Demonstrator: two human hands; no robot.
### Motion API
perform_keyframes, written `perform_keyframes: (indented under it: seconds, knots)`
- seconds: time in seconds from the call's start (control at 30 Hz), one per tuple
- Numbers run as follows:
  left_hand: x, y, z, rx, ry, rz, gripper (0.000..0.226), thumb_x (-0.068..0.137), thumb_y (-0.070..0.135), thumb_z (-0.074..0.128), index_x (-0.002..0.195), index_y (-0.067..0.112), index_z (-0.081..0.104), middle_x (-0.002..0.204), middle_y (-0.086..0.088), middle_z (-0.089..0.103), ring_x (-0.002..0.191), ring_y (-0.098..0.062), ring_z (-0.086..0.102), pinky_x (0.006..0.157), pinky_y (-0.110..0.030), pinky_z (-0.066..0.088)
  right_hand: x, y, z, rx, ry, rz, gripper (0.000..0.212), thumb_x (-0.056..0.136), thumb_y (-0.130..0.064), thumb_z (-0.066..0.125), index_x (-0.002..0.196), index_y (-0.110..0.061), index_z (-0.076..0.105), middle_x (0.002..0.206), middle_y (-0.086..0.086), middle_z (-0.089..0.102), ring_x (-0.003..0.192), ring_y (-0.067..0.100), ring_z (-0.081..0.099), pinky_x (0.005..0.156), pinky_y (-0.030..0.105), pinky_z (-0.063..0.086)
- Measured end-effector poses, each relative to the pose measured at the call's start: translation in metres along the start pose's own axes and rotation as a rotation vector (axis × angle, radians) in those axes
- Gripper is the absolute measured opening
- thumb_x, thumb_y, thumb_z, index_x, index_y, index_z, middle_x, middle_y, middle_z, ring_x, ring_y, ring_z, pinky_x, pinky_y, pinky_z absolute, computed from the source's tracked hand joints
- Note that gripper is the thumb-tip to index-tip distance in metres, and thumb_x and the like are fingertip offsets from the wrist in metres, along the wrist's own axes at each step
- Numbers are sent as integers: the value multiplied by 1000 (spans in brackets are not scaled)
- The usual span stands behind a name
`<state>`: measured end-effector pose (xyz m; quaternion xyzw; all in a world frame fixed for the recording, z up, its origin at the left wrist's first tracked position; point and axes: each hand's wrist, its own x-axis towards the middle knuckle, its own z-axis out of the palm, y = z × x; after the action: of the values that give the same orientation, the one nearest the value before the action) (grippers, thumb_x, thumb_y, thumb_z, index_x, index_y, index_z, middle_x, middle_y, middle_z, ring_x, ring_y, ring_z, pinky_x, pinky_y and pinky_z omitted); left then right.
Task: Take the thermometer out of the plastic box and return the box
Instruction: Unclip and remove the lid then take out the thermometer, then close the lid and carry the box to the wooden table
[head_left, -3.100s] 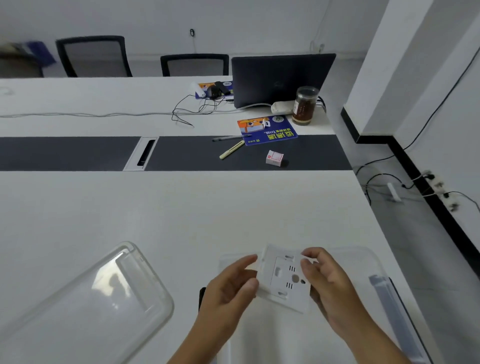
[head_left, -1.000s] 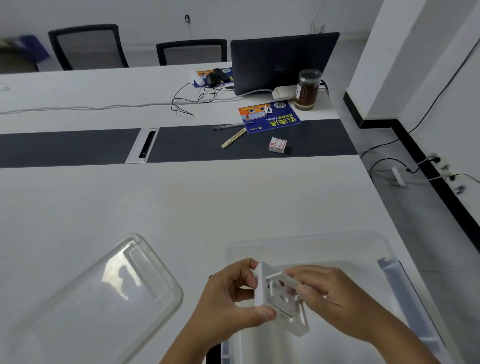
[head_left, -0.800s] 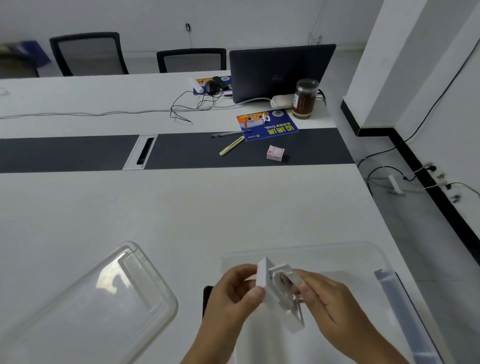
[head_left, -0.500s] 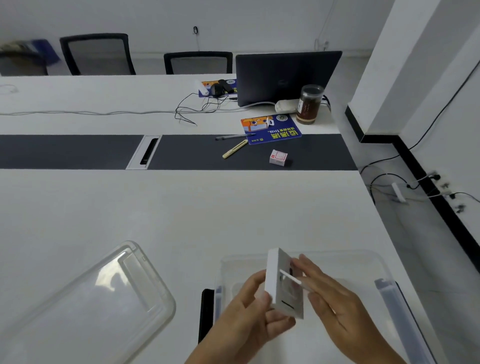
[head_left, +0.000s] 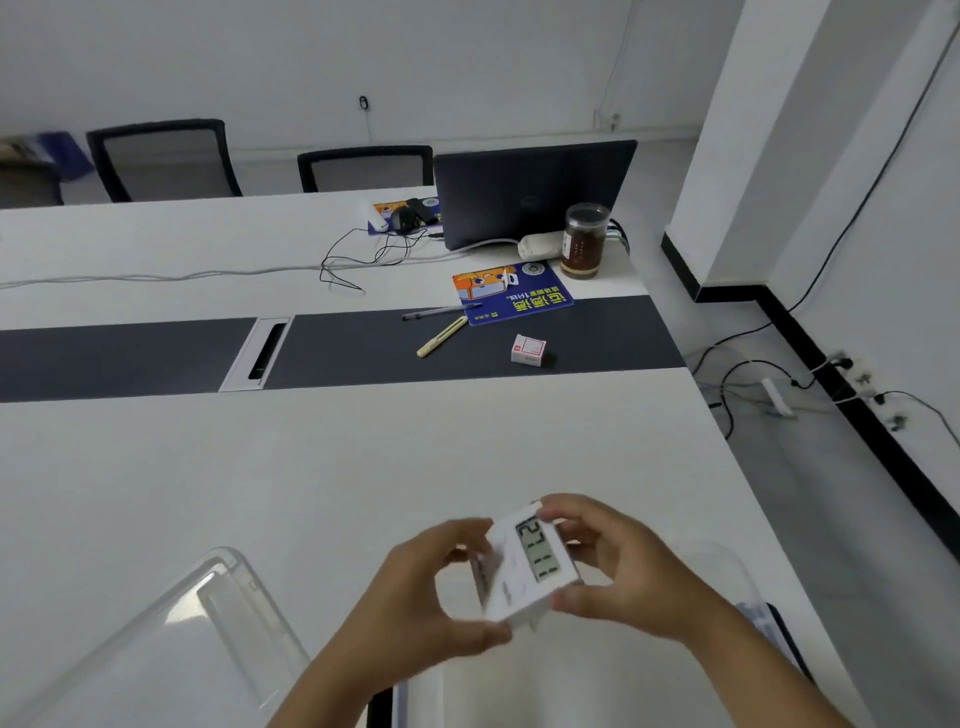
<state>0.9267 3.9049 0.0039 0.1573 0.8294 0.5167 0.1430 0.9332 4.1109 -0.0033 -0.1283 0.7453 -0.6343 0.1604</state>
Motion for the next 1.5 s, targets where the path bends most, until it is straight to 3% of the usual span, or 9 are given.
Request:
perform_keyframes:
  seconds: [0.13,0.3,0.47,0.7,1.0,1.1,1.23,1.4,1.5]
  knots:
    - [21,-12,11,82,168,14,65,45,75,58,103,46,47,119,33,45,112,10,45,95,-11,37,16,9,-34,34,220,-4,64,39,-52,81,94,-33,54,123,-5,47,98,-4,60,82,8,49]
    - [26,-41,20,295,235,-194,25,75,34,67,97,21,65,87,11,57,81,-4,53,70,-9,37,81,35,-80,-225,360,107,45,70,5,68,105,-15,49,124,7,47,102,19,54,74,2,46]
    - [25,-55,18,131,135,-263,30,74,23,69,57,43,53,60,21,65,71,10,57,65,2,41,162,78,-86,-399,236,160,55,68,1,70,117,-4,47,126,11,47,114,31,52,95,34,45]
    - [26,-56,15,39,158,-308,31,72,19,70,54,38,53,60,37,60,63,13,54,59,2,38,227,107,-71,-499,164,139,56,71,-5,69,121,-6,45,135,10,42,118,28,48,99,33,43]
    - [20,-50,8,9,148,-268,24,72,32,69,62,45,51,69,20,59,73,11,53,66,-4,42,220,92,-59,-730,87,186,76,76,-27,67,138,-20,24,155,4,9,140,21,14,111,36,22]
    - [5,-53,-5,-158,297,-294,11,71,39,62,74,46,54,85,23,60,84,13,55,75,-4,45,207,73,-28,-840,116,23,57,78,-21,65,127,-6,43,144,16,36,132,31,32,107,42,32]
    - [-45,-84,-34,-117,632,-411,20,83,23,57,86,41,51,96,25,51,93,6,53,75,-5,44,195,45,52,-923,-109,-265,31,71,-17,64,92,7,64,97,25,69,97,39,62,90,43,45]
    - [-149,-160,-67,150,857,-812,40,84,22,56,121,11,49,131,-8,47,127,-25,34,107,-39,27,191,27,192,-999,-588,-65,47,84,-30,54,125,-8,45,134,11,47,125,26,40,104,36,36]
    - [-202,-191,-75,256,942,-1099,52,83,26,57,128,4,42,141,-23,34,133,-35,22,109,-45,20,186,37,258,-1163,-619,129,53,85,-34,48,130,-10,32,134,15,42,122,31,40,97,41,40]
